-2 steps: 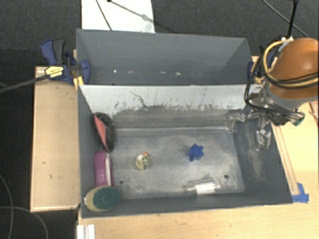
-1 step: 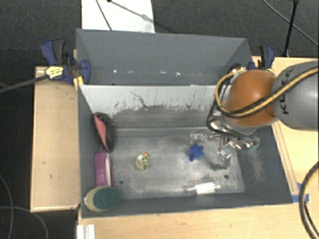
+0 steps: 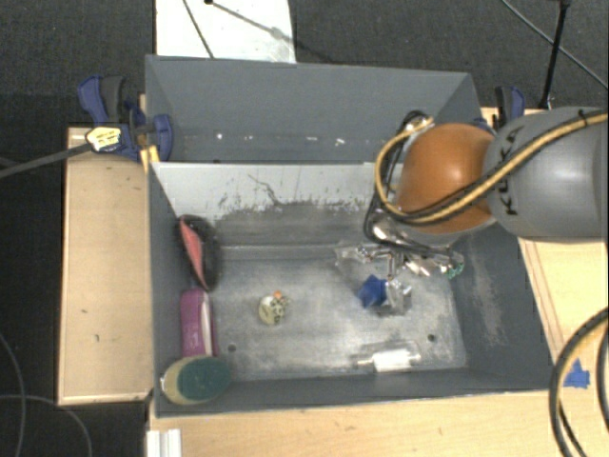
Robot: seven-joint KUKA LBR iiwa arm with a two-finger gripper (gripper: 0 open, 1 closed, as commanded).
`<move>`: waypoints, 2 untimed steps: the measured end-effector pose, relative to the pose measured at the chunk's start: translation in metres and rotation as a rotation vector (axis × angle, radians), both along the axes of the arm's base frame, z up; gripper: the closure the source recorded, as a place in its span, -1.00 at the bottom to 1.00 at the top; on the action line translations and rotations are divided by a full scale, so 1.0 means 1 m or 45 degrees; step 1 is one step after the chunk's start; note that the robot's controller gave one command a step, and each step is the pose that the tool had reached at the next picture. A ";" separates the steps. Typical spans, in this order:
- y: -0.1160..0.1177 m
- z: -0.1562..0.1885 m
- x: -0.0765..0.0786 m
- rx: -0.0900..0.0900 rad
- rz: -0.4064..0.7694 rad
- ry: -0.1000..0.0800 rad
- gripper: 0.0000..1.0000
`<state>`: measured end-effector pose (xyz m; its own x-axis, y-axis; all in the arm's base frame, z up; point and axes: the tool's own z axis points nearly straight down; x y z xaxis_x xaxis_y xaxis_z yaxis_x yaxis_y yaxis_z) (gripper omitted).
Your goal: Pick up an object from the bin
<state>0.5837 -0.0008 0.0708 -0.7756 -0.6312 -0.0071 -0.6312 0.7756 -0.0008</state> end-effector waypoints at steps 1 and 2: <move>-0.003 0.000 0.000 -0.002 -0.006 0.001 1.00; 0.014 0.102 -0.005 -0.003 0.026 -0.007 1.00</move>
Offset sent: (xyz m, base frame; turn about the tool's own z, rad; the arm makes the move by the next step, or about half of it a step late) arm 0.0000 0.0000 0.0000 0.0000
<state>0.5788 0.0135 0.1724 -0.7623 -0.6472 -0.0094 -0.6471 0.7624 -0.0059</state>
